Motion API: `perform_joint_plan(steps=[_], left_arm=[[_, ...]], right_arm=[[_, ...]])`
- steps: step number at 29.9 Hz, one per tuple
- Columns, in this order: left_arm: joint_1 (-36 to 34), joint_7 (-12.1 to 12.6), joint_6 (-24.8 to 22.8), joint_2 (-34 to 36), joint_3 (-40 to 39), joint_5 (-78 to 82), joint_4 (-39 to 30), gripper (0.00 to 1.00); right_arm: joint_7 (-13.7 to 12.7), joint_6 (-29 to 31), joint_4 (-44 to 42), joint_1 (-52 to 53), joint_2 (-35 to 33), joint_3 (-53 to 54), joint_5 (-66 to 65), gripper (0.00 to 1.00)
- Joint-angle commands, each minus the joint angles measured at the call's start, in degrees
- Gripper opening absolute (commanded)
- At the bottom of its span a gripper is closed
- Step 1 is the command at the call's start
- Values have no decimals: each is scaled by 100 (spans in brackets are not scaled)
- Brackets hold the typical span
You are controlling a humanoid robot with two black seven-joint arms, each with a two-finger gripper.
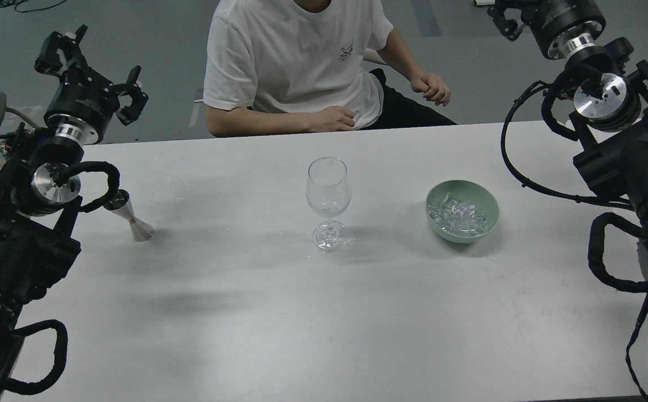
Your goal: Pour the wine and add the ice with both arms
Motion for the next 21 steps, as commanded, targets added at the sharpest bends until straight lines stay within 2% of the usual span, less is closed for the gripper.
perform_joint_plan(steps=[1, 21], left_arm=[[-26, -9, 1, 3, 3, 9, -7, 98], [-192, -18, 1, 108, 38, 35, 19, 98]], right_arm=[[0, -1, 0, 0, 8, -9, 0, 100], [18, -10, 0, 9, -62, 0, 0, 100]])
